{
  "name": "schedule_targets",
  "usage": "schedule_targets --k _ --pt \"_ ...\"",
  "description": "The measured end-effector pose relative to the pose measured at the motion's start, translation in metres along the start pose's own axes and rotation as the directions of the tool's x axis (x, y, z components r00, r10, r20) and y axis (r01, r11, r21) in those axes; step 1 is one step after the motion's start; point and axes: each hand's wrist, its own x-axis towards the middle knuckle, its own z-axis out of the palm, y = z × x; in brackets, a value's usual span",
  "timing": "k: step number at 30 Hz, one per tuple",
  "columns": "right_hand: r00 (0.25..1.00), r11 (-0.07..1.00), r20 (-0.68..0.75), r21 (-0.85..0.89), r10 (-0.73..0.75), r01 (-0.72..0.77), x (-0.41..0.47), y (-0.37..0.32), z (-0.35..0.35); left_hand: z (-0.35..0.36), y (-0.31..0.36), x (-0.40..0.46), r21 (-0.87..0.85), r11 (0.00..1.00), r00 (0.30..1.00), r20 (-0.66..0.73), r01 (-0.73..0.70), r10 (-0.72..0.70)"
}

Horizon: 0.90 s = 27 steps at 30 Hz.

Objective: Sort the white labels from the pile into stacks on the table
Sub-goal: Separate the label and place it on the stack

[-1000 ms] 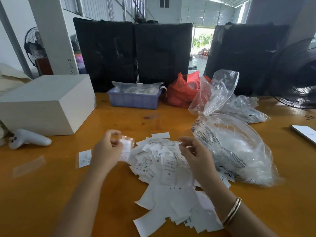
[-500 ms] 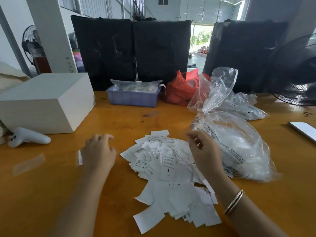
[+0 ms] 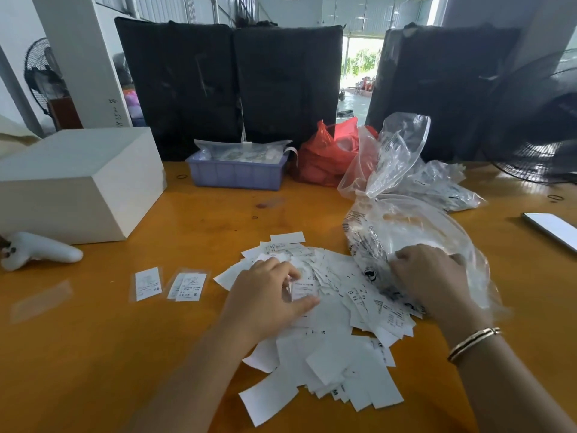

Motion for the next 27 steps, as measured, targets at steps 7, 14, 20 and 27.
schedule_targets --k 7,14,20,27 --pt "0.990 0.990 -0.139 0.141 0.022 -0.002 0.002 0.000 0.005 0.002 -0.004 0.001 -0.063 0.998 0.999 -0.044 0.018 -0.021" --pt "0.998 0.997 0.004 0.054 0.062 -0.062 0.002 0.005 0.006 -0.003 0.000 0.001 -0.221 0.970 0.988 -0.091 0.102 -0.124" --pt "0.992 0.990 -0.122 0.137 0.044 -0.027 0.003 0.006 0.009 -0.008 0.003 0.000 -0.354 0.927 0.982 -0.087 0.127 -0.168" --pt "0.941 0.962 -0.328 0.274 0.088 0.006 0.005 0.010 0.005 -0.008 0.004 -0.001 -0.385 0.917 0.982 -0.103 0.107 -0.158"
